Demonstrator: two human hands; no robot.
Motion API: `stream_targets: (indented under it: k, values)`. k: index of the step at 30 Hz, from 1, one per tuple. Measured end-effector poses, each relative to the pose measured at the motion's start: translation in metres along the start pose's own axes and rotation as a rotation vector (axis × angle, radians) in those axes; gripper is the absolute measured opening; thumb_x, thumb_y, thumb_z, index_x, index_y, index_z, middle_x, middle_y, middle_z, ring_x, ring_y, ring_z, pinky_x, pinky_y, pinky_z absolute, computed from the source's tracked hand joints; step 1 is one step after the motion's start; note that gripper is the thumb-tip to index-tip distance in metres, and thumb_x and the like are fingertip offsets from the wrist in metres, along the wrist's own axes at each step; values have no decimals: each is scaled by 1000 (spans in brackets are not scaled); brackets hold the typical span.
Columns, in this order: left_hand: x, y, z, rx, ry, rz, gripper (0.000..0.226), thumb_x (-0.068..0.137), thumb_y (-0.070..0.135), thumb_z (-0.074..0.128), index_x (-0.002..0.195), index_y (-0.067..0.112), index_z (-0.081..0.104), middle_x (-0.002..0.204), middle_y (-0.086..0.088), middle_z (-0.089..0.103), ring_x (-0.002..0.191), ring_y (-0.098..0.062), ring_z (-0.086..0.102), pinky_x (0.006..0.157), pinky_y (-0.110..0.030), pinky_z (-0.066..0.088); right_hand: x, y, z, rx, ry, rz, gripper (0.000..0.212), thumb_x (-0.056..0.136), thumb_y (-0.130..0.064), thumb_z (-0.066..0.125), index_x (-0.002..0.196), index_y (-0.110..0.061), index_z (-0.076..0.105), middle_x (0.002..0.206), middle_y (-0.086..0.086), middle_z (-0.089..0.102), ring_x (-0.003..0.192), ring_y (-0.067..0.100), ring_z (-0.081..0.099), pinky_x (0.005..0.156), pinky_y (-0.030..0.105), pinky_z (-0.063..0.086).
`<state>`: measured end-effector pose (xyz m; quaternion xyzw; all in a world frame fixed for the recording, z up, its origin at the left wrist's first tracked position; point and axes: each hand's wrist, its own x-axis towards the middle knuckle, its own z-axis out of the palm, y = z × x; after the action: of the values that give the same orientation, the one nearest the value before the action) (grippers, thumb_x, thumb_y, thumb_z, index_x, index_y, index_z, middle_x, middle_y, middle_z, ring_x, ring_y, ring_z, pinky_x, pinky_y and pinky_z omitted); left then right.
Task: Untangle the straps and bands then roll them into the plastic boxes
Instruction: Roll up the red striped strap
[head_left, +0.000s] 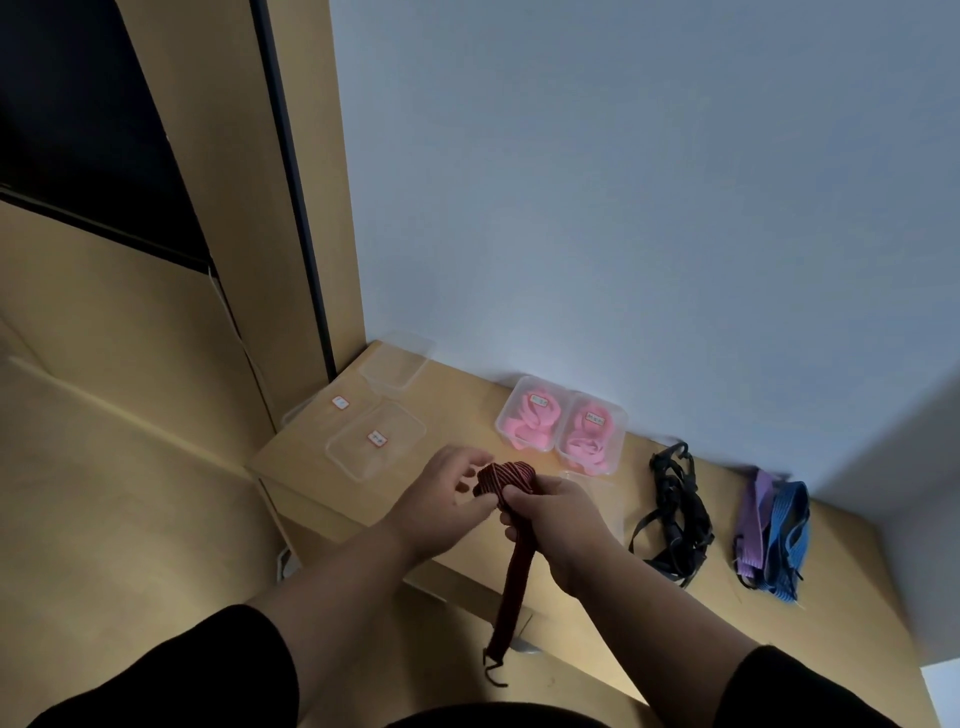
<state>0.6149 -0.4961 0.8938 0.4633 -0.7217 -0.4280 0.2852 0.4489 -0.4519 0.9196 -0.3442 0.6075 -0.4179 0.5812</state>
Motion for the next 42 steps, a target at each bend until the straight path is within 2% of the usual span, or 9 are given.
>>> stream_targets:
  k: [3, 8, 15, 20, 23, 27, 32, 36, 42]
  values:
    - [1, 0, -3, -297, -65, -188, 42, 97, 26, 62, 137, 25, 50, 125, 5, 60, 112, -7, 59, 98, -31, 52, -3, -1, 5, -117, -40, -66, 11, 96, -9, 64, 103, -10, 72, 79, 7, 72, 69, 16, 65, 71, 30, 58]
    - [0, 0, -3, -405, -29, -184, 28, 90, 13, 71, 115, 23, 65, 108, -5, 73, 102, -20, 70, 93, -43, 57, -4, 2, 7, -380, -18, -140, 14, 93, -9, 65, 103, -15, 71, 83, 8, 75, 69, 14, 67, 72, 38, 62]
    - [2, 6, 0, 41, 243, 83, 37, 85, 21, 76, 118, 25, 60, 109, 15, 51, 102, 2, 53, 88, -21, 50, -8, -4, 14, -236, 57, -111, 44, 96, -7, 58, 138, -15, 52, 84, 12, 74, 59, 13, 63, 60, 28, 55]
    - [0, -3, -4, 151, 185, 283, 32, 89, 18, 69, 120, 21, 63, 110, 10, 52, 108, -1, 49, 92, -18, 43, -12, -12, 18, -209, 65, -164, 19, 99, -22, 51, 105, -19, 69, 80, 7, 73, 61, 12, 64, 55, 28, 51]
    - [-4, -7, -3, 185, 110, 274, 34, 90, 26, 66, 124, 28, 63, 120, 12, 53, 118, -2, 45, 97, -15, 38, -11, -8, 22, -286, 122, -177, 28, 98, -46, 56, 110, -23, 66, 76, 3, 74, 60, 13, 67, 58, 27, 55]
    - [-13, -11, -4, 144, 150, 295, 44, 94, 43, 48, 131, 25, 64, 128, 16, 56, 126, 2, 44, 104, -11, 35, -11, -7, 24, -303, 161, -160, 33, 99, -44, 58, 123, -21, 58, 81, 2, 75, 59, 8, 67, 54, 20, 52]
    - [-19, -8, -7, -86, 175, 65, 39, 99, 39, 47, 134, 25, 59, 128, 9, 60, 121, -2, 53, 103, -26, 47, -14, -10, 28, -286, 110, -126, 30, 98, -33, 59, 125, -21, 56, 86, 6, 74, 58, 8, 63, 53, 20, 49]
    - [-16, -2, -15, -433, -31, -224, 38, 99, 23, 58, 137, 25, 51, 127, -1, 62, 110, -17, 66, 93, -34, 56, -15, -9, 30, -311, 62, -162, 34, 97, -19, 56, 131, -22, 51, 91, 7, 73, 58, 12, 64, 56, 23, 52]
    - [-14, 4, -20, -459, 75, -170, 38, 88, 8, 72, 115, 29, 56, 116, 0, 68, 99, -14, 69, 86, -38, 60, -15, -8, 33, -410, 72, -177, 38, 98, -10, 55, 135, -17, 52, 88, 7, 73, 59, 11, 65, 57, 24, 55]
